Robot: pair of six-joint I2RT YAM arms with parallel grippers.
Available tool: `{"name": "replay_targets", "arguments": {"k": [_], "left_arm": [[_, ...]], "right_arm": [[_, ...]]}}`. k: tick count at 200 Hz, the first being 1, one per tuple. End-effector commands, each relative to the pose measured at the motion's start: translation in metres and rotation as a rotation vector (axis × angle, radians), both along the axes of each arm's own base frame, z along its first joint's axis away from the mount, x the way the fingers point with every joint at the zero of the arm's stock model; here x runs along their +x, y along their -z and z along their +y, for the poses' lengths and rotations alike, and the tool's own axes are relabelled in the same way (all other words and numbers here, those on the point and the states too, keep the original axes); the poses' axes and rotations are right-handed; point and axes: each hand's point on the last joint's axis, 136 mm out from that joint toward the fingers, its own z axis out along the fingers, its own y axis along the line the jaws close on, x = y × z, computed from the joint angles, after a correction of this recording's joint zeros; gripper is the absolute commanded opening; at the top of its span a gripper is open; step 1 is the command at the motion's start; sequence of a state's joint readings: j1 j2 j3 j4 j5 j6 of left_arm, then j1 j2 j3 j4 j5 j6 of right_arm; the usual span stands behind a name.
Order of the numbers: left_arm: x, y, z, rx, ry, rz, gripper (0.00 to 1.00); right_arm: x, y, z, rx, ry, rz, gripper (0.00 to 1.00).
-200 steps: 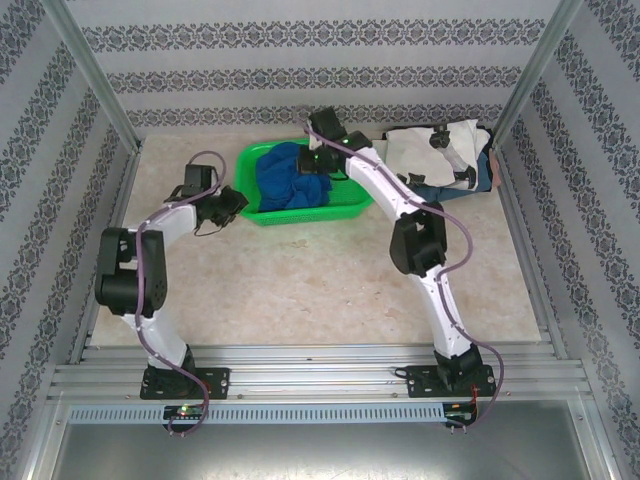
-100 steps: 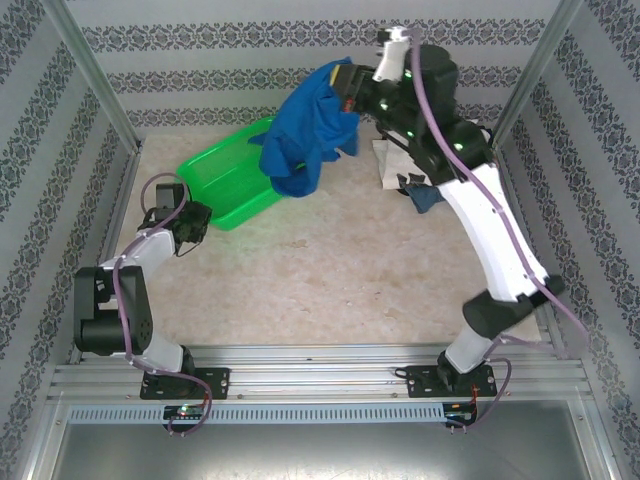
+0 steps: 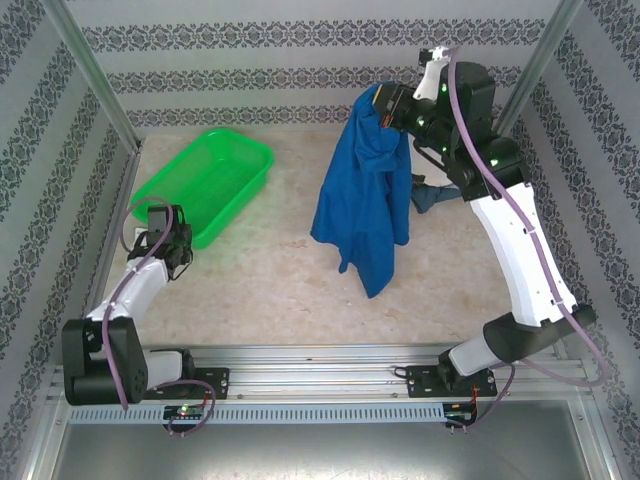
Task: Fold and stack the t-shirts
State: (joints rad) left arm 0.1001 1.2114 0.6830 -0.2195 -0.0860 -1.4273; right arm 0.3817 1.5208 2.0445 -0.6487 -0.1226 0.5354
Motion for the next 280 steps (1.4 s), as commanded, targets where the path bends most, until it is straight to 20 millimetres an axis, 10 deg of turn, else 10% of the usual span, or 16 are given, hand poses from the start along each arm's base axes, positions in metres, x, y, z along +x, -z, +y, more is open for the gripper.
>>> {"name": "replay_targets", "arguments": {"k": [1,85,110,138,210,237,280], "left_arm": [[-0.013,-0.020,0.016,0.005,-0.142,-0.058,0.00],[-0.005,-0.056,0.009,0.012,-0.196,-0.202,0.00],[-0.008,-0.049,-0.001,-0.014,-0.146,-0.182,0.54],[-0.021,-0.063,-0.006,0.014,-0.080,-0.176,0.79],[0.013,-0.136,-0.048,0.284,0.479,-0.191,0.93],[0.027,-0.112,-0.094,0.308,0.954,-0.041,0.92],[0.012,-0.079,-0.101,0.402,1.272,0.162,0.91]], "right_arm": [[-0.003,-0.003,0.012,0.007,-0.095,-0.005,0.00],[0.033,0.161,0.064,-0.025,-0.199,0.331,0.00],[0.030,0.190,0.064,-0.040,-0.199,0.381,0.00],[0.022,0.206,0.060,-0.062,-0.201,0.408,0.00],[0.008,0.217,0.051,-0.104,-0.207,0.426,0.00],[0.000,0.223,0.050,-0.117,-0.221,0.445,0.00],[-0.008,0.227,0.046,-0.140,-0.229,0.452,0.00]]}}
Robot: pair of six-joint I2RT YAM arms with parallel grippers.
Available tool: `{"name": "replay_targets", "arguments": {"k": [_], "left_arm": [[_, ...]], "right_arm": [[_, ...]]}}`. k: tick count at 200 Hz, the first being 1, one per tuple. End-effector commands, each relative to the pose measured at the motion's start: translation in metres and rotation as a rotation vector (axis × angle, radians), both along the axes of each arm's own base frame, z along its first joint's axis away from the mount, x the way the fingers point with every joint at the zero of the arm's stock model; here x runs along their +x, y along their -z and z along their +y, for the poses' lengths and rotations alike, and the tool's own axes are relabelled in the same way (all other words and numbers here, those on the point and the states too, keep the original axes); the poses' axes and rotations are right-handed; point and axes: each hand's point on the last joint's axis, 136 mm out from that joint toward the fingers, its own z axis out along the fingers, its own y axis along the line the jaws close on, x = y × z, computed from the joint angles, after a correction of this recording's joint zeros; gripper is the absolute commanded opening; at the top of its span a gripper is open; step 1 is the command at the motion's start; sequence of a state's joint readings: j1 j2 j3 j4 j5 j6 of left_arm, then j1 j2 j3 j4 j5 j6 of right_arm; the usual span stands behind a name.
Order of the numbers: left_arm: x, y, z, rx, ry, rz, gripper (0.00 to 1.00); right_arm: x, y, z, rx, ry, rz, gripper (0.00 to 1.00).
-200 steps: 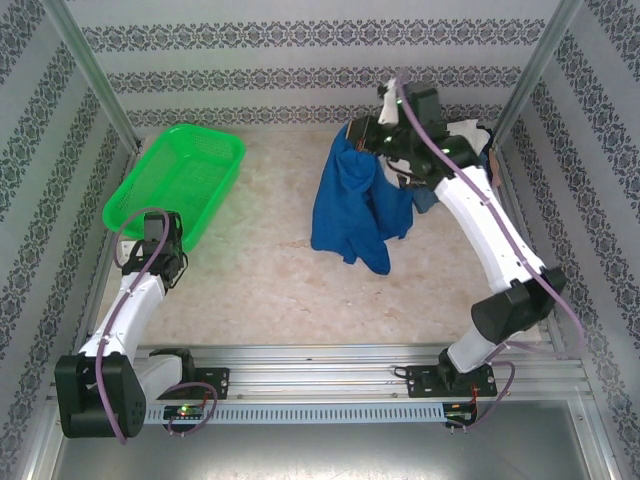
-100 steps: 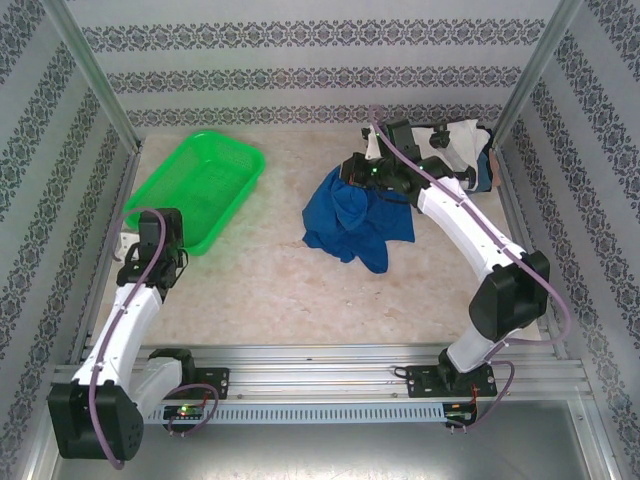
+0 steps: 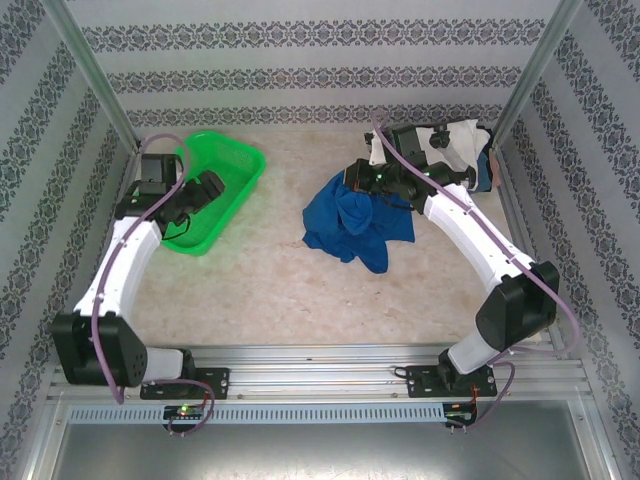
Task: Fold and stack the t-shirts
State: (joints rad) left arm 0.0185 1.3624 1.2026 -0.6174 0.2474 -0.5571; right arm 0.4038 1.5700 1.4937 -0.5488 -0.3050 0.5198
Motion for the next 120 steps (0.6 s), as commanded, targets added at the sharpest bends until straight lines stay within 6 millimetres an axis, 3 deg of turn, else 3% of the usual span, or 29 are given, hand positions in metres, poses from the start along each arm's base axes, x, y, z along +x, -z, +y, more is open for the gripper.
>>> {"name": "replay_targets", "arguments": {"k": [1,60,91,120], "left_arm": [[-0.035,0.020,-0.018,0.117,0.316,0.132,0.91],[-0.032,0.071,-0.015,0.371,0.517,0.298,0.88],[-0.020,0.102,-0.011,0.492,0.526,0.387,0.79],[-0.003,0.111,0.000,0.570,0.481,0.397,0.70]], "right_arm": [[-0.012,-0.010,0.001,-0.002,-0.039,-0.031,0.00],[-0.013,-0.005,0.002,-0.003,-0.043,-0.015,0.00],[-0.012,-0.005,0.001,-0.005,-0.043,-0.015,0.00],[-0.013,-0.006,0.002,-0.002,-0.045,-0.015,0.00]]}}
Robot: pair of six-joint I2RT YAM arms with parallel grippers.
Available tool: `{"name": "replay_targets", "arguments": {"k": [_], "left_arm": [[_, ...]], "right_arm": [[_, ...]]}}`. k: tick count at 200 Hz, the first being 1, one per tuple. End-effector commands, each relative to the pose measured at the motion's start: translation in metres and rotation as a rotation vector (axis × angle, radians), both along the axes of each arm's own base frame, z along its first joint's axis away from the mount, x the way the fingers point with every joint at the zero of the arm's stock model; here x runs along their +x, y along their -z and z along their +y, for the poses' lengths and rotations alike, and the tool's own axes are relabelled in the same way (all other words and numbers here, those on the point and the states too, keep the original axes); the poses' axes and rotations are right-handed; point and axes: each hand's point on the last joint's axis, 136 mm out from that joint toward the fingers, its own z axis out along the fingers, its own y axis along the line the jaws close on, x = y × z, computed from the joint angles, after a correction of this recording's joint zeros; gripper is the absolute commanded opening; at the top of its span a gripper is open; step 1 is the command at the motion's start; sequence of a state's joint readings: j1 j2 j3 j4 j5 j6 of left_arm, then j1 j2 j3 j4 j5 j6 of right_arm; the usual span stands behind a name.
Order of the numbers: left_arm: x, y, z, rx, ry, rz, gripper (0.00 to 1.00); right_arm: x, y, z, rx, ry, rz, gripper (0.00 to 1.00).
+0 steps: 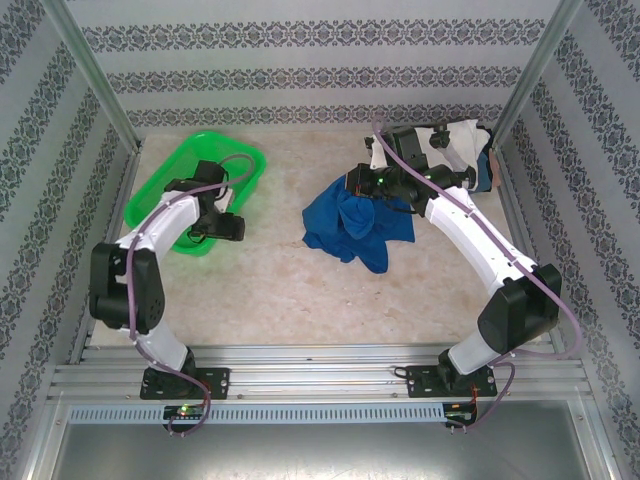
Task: Fold and stack the t-shirts
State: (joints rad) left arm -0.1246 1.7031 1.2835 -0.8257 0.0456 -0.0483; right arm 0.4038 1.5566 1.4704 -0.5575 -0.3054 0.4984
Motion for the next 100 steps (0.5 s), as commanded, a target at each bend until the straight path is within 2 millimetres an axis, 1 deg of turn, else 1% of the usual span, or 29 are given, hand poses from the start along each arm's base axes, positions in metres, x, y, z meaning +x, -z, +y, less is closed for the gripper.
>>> {"name": "replay_targets", "arguments": {"k": [1,13,44,53,82,100], "left_arm": [[0.014,-0.004,0.018,0.133,0.011,-0.032,0.69],[0.022,-0.002,0.018,0.143,0.015,-0.036,0.64],[0.046,0.004,0.017,0.152,0.018,-0.048,0.35],[0.054,0.006,0.019,0.159,0.007,-0.045,0.29],[0.075,0.009,0.029,0.160,-0.047,-0.037,0.22],[0.087,0.011,0.035,0.157,-0.069,-0.038,0.21]], "right_arm": [[-0.008,-0.012,0.004,0.017,-0.031,-0.020,0.00],[-0.009,-0.010,0.006,0.019,-0.035,-0.012,0.00],[-0.013,-0.005,0.010,0.016,-0.042,0.003,0.00],[-0.014,-0.004,0.010,0.013,-0.042,0.008,0.00],[-0.018,-0.001,0.012,0.005,-0.043,0.019,0.00],[-0.020,0.002,0.013,0.001,-0.042,0.028,0.00]]}}
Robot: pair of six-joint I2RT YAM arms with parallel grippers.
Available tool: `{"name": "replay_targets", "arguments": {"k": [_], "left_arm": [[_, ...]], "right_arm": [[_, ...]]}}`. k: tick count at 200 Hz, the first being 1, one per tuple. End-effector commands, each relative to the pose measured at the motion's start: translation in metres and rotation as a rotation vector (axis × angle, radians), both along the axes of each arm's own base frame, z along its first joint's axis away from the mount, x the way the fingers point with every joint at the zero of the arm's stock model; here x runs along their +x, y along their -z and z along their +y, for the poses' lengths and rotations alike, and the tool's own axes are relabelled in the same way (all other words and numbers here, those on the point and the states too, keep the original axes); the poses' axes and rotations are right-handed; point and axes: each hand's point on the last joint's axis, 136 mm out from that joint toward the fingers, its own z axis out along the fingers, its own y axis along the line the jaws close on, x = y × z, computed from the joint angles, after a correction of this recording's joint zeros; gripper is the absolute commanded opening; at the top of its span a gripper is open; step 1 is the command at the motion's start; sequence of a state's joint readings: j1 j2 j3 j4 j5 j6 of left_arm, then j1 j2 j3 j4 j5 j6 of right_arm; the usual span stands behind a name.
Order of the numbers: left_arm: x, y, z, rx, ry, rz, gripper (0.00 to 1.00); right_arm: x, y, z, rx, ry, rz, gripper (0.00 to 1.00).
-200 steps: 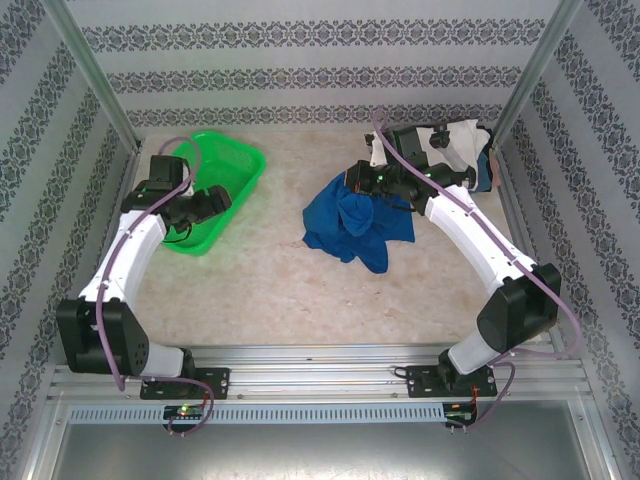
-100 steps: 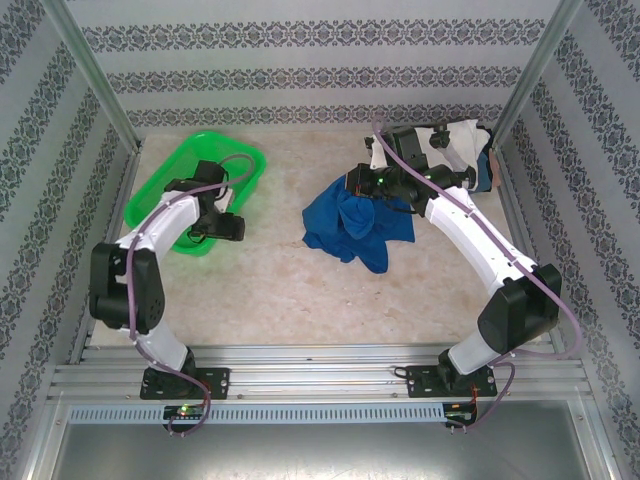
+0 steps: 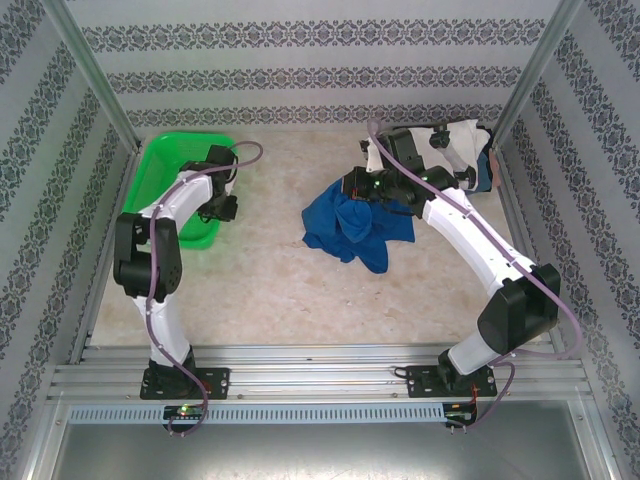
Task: Fold and stack the t-shirts
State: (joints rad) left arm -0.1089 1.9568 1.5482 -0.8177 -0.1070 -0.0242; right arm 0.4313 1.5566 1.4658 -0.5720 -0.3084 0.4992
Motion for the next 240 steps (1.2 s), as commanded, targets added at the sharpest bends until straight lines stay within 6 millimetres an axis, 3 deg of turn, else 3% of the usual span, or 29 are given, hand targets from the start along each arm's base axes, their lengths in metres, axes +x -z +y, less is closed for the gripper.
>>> {"name": "replay_targets", "arguments": {"k": [1,34,106,120,135,153,170,188,206,221,240], "left_arm": [[0.016,0.000,0.011,0.005,-0.037,-0.007,0.21],[0.035,0.005,0.015,0.026,0.023,-0.001,0.20],[0.056,0.008,0.056,0.023,-0.021,-0.009,0.21],[0.059,0.006,0.058,0.023,-0.021,-0.016,0.29],[0.062,-0.002,0.056,0.010,-0.032,-0.040,0.52],[0.066,-0.027,0.051,-0.033,-0.060,-0.115,0.72],[0.068,-0.060,0.042,-0.094,-0.091,-0.205,0.81],[0.063,-0.095,0.037,-0.153,-0.143,-0.259,0.87],[0.054,-0.126,0.024,-0.240,-0.174,-0.309,0.88],[0.041,-0.152,0.015,-0.302,-0.194,-0.373,0.90],[0.019,-0.176,0.001,-0.398,-0.210,-0.434,0.93]], "right_arm": [[-0.011,-0.002,0.003,0.006,-0.013,0.009,0.00],[-0.012,0.002,0.006,0.001,-0.011,0.024,0.00],[-0.008,0.012,0.019,-0.014,-0.025,0.052,0.00],[-0.007,0.017,0.027,-0.014,-0.036,0.072,0.00],[-0.007,0.024,0.040,-0.019,-0.057,0.096,0.00],[-0.006,0.035,0.058,-0.018,-0.085,0.131,0.01],[-0.005,0.046,0.077,-0.013,-0.122,0.192,0.06],[-0.007,0.055,0.103,-0.003,-0.193,0.254,0.26],[-0.007,0.044,0.126,0.032,-0.276,0.265,0.47],[-0.002,0.029,0.125,0.056,-0.269,0.237,0.58],[0.002,0.018,0.101,0.068,-0.228,0.214,0.71]]}}
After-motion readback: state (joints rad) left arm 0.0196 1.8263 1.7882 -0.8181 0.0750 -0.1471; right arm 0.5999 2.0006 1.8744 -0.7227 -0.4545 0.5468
